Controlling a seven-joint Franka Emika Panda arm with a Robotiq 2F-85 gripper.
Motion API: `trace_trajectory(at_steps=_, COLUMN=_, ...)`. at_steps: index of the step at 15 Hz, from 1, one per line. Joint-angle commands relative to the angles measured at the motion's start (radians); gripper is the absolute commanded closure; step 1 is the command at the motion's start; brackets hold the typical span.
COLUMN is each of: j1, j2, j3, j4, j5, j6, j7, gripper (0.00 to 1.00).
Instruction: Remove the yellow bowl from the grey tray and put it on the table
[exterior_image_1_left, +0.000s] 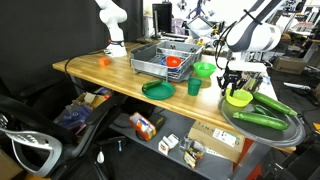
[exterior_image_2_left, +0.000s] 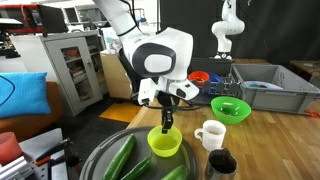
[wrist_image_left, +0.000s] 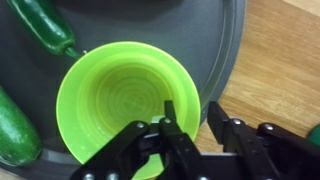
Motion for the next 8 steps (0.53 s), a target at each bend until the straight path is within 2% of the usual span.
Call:
trace_trajectory(at_steps=1, j1=-0.022, j2=0.009, j3=0.014, j4=0.023, j5=0.028, j6=-0.025, j7=-0.060, gripper=0.90)
trace_trajectory(at_steps=3, j1=-0.014, j2=0.007, j3=0.006, j4=0.026, j5=0.014, j6=-0.040, j7=-0.060, gripper=0.99)
trace_trajectory(at_steps=8, j1=-0.014, j2=0.000, j3=0.005, j4=0.032, j5=0.007, j6=-0.090, j7=-0.074, gripper=0.99)
